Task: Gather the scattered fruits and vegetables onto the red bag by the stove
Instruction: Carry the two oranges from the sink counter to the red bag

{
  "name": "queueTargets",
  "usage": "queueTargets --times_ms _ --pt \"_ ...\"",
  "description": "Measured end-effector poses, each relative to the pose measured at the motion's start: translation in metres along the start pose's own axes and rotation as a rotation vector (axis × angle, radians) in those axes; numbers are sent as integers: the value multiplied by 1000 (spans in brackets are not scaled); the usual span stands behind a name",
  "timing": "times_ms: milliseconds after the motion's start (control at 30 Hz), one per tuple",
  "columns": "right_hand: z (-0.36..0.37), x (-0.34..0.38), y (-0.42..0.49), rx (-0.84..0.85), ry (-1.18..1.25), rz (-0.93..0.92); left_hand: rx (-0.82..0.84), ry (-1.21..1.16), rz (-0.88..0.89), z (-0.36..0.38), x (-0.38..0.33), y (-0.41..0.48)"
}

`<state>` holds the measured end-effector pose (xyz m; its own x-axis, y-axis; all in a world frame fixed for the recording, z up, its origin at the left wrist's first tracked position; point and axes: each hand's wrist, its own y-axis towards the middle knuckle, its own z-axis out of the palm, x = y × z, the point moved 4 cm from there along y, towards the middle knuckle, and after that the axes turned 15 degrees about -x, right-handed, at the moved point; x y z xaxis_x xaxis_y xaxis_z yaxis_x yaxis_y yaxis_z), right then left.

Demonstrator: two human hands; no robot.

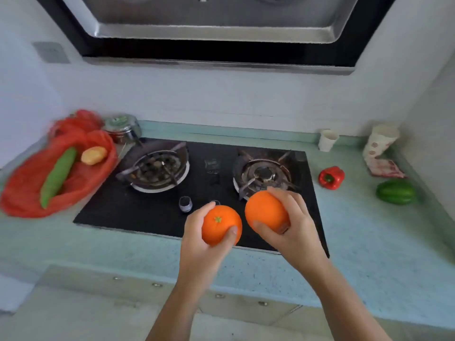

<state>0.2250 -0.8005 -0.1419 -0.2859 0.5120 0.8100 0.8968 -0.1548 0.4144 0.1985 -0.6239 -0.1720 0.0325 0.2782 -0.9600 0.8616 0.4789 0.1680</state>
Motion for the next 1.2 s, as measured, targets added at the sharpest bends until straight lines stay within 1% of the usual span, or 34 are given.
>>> queueTargets --times_ms 100,300,400,533,667,800,867,1033,1200 --pt "35 15 22 129 74 -69 -153 30 -34 -24 2 17" --pt "102 37 43 367 144 -222 -465 121 -73 -68 11 35" --pt "142 49 37 501 210 -228 -599 134 -156 -97 22 29" --pt "193 73 13 628 306 -286 -751 155 -189 -145 37 19" --pt "247 103 -18 750 381 -298 -838 168 -235 -193 58 12" --pt "300 138 -52 807 389 -331 -909 155 -270 -251 83 15" --pt "329 155 -68 802 391 -351 -919 160 -263 -286 96 24" --pt "402 205 -103 788 363 -333 -909 148 -252 -379 120 51" --pt "458 244 -126 729 357 -319 -892 123 -275 -455 151 75"
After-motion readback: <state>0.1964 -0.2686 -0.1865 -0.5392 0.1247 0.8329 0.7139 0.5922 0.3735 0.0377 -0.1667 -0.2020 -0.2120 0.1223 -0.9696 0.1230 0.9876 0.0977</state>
